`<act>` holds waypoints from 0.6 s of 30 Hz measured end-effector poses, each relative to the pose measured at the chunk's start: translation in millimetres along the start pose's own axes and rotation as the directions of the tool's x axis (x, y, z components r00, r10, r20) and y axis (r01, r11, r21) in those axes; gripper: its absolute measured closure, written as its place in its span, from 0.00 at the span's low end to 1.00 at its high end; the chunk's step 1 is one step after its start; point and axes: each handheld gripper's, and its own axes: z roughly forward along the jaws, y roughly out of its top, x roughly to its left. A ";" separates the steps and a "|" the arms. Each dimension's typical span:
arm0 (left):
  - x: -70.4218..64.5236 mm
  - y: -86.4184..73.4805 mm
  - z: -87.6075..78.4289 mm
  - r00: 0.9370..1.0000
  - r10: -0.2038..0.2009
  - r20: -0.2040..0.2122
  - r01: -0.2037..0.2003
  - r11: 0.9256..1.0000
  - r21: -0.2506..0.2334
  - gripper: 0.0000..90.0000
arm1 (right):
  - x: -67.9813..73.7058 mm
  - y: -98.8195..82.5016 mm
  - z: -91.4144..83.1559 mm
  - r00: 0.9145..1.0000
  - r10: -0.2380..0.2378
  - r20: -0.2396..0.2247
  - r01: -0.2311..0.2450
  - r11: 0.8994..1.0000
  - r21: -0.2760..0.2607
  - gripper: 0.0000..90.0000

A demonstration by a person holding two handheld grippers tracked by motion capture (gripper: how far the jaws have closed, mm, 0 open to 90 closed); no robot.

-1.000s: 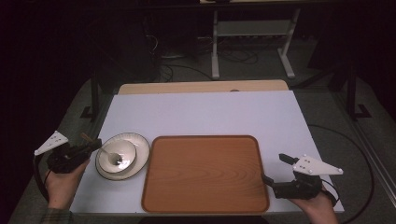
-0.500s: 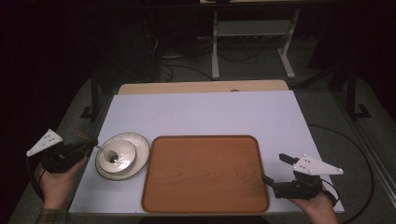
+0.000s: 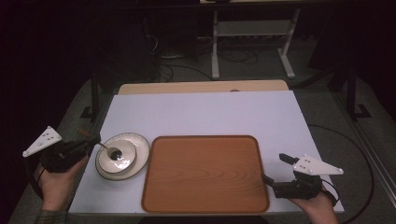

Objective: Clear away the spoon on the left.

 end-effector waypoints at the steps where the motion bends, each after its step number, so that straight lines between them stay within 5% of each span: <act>1: -1.7 2.2 0.9 1.000 0.007 0.007 -0.008 1.000 0.001 0.98 | 0.0 0.0 0.0 1.000 0.001 0.000 -0.001 1.000 0.000 0.09; 18: -27.4 29.6 36.4 0.988 0.058 0.144 -0.061 0.998 0.012 0.98 | -0.6 -0.3 -0.5 1.000 0.001 0.001 -0.001 1.000 -0.002 0.09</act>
